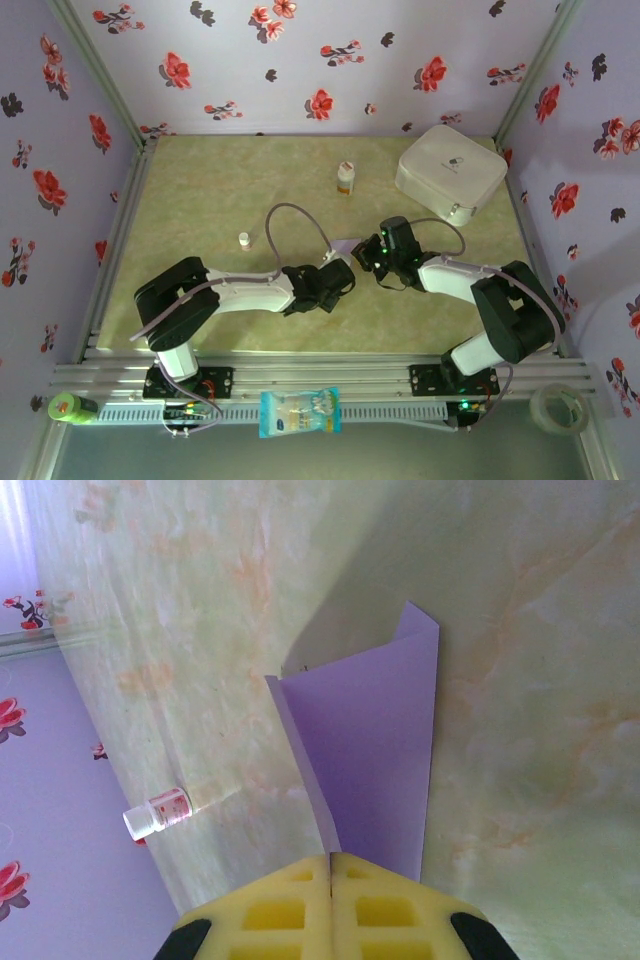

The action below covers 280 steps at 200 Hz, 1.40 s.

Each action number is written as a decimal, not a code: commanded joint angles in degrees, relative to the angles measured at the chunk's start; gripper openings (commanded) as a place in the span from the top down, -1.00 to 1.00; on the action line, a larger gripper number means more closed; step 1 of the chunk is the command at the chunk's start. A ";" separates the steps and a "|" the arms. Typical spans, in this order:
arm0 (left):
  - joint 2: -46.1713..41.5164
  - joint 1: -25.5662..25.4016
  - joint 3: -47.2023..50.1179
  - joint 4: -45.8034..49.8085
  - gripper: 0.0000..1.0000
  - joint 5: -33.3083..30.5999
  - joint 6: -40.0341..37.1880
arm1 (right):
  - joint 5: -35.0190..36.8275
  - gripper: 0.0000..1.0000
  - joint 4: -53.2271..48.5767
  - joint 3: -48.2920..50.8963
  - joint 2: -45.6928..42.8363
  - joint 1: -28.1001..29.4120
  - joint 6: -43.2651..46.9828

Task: Fold a paper plane with a square sheet of paper (pick it up from the middle)
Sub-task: Fold the wing for the fifth time at the center of the table.

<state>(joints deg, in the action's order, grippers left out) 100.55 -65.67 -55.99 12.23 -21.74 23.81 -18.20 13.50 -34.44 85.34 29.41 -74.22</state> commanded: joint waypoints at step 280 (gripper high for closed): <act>1.65 5.70 3.80 -12.52 0.96 18.86 8.06 | 7.44 0.23 -24.90 -0.88 -17.21 -6.07 16.56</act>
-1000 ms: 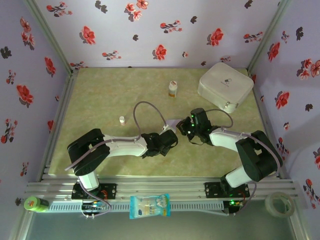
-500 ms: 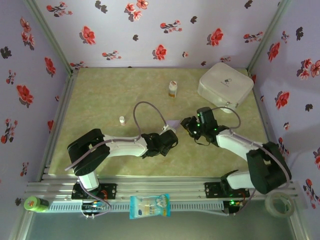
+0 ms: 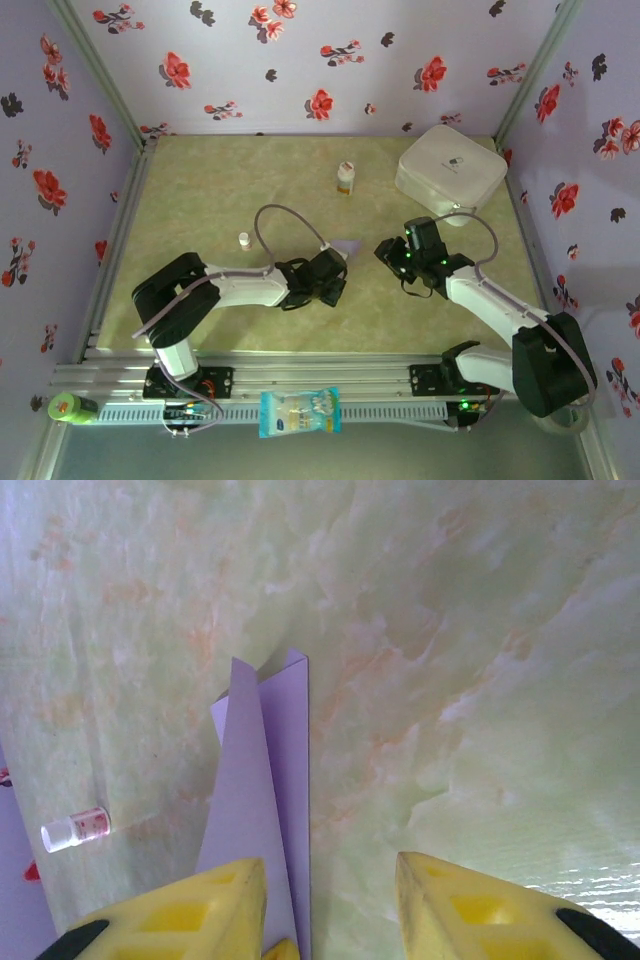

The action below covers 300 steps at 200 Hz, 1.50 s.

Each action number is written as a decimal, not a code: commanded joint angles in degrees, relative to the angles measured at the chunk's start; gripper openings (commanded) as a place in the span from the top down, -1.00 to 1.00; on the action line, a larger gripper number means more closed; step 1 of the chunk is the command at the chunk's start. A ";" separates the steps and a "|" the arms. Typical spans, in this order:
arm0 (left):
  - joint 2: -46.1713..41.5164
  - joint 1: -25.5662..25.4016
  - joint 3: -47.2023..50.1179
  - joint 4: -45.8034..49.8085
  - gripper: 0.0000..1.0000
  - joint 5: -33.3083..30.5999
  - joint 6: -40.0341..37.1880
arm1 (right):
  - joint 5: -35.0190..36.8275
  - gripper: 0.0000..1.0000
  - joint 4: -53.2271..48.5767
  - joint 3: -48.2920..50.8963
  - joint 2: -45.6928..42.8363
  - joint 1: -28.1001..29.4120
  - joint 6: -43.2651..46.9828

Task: Fold a paper plane with a square sheet of paper (pick it up from the middle)
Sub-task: Fold the wing for the fifth time at the center of the table.

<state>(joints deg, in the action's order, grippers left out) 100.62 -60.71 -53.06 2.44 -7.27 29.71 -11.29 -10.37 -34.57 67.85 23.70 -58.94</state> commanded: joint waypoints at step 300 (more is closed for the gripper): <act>9.20 11.38 12.74 -37.07 1.00 34.78 23.39 | -19.09 0.90 21.54 0.45 18.40 3.67 11.53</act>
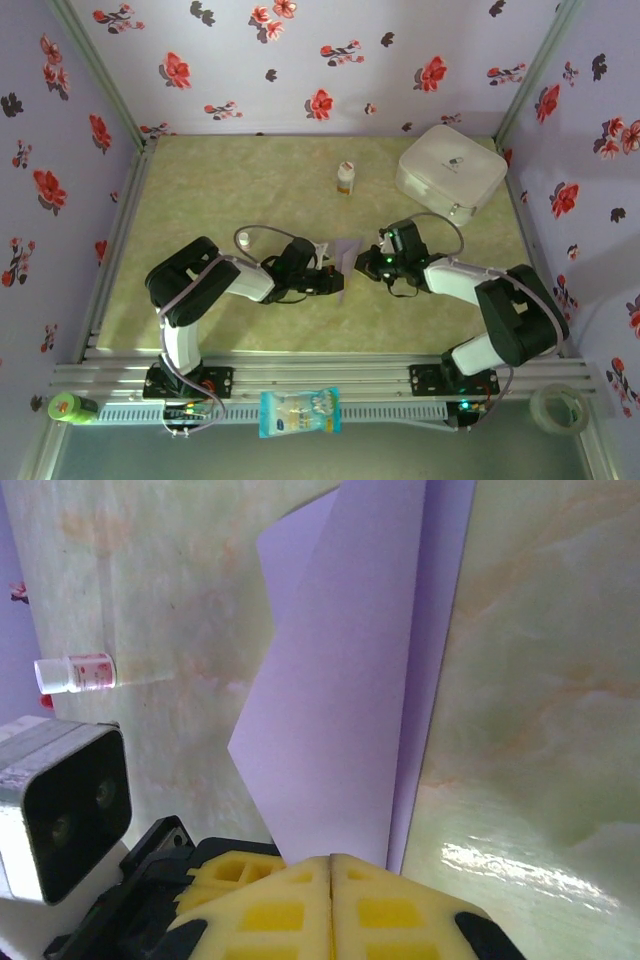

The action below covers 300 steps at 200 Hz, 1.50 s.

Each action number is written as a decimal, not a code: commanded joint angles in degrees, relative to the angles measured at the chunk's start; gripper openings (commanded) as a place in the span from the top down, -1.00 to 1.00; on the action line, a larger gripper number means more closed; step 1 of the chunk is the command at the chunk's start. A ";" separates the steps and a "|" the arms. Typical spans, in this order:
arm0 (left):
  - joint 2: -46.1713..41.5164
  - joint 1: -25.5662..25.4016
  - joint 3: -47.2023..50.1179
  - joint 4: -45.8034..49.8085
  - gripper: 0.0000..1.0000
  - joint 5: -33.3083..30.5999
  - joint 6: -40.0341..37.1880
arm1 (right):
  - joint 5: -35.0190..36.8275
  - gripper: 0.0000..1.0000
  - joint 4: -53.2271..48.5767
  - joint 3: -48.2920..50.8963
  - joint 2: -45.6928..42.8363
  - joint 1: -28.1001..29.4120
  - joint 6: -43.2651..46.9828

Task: Fold a paper plane with a square sheet of paper (pick it up from the middle)
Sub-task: Fold the wing for the fifth time at the center of the table.

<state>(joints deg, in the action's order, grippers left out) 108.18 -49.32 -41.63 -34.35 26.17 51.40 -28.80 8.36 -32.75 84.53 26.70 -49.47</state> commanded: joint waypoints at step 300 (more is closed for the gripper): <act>4.20 3.86 4.83 -7.70 1.00 7.11 11.41 | -7.23 0.91 6.14 -5.37 11.83 -1.82 8.95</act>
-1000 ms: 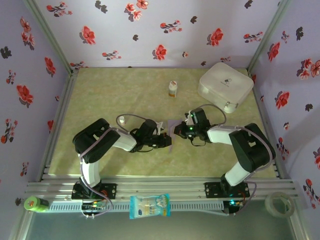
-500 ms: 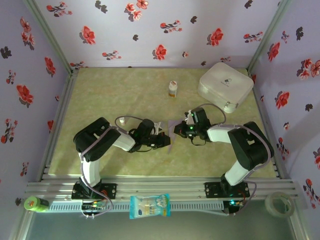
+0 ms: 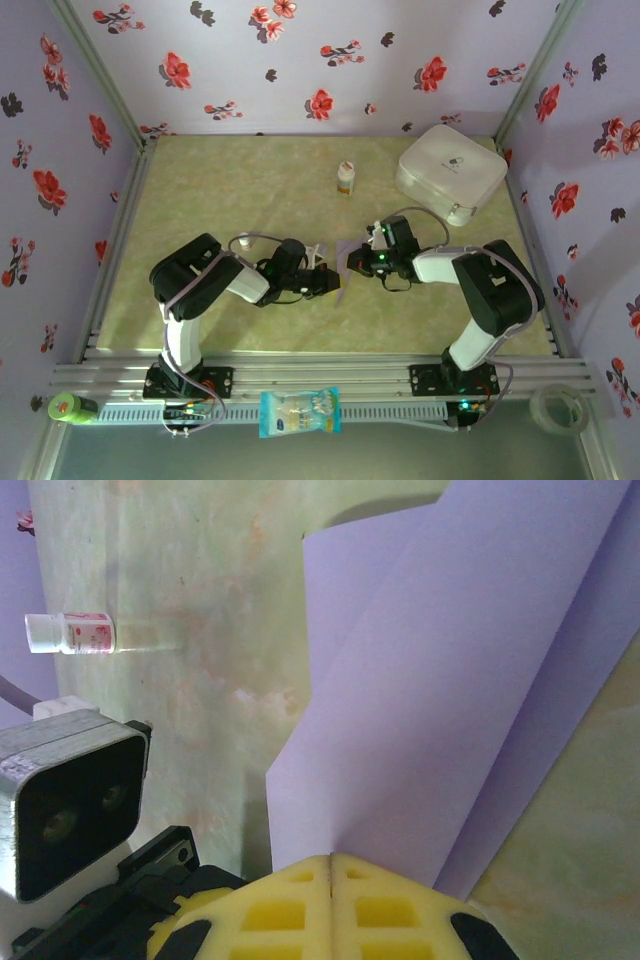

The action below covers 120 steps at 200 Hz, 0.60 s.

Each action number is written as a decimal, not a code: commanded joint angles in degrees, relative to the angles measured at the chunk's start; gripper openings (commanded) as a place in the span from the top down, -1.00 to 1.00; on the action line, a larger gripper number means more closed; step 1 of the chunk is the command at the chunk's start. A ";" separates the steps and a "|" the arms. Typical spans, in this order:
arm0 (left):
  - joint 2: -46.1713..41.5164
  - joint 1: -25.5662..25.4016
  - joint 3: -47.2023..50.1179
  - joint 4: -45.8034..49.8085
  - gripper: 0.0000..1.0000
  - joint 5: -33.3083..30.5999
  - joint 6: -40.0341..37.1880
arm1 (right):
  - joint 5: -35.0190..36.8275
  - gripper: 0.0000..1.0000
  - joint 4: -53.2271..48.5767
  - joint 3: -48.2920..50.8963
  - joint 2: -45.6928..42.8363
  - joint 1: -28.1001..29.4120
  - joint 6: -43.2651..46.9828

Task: Fold a paper plane with a square sheet of paper (pick it up from the middle)
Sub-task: Fold the wing for the fifth time at the center of the table.

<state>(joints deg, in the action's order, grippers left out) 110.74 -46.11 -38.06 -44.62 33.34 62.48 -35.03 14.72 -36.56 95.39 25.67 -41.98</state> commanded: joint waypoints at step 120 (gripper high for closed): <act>1.51 1.12 0.51 7.75 1.00 -1.12 0.56 | -0.84 0.89 1.72 -1.85 4.46 -1.16 0.80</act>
<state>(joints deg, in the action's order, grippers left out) 110.74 -45.84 -38.24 -43.88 33.54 62.72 -35.99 15.77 -37.41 98.45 24.99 -41.95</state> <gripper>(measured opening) 0.047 0.056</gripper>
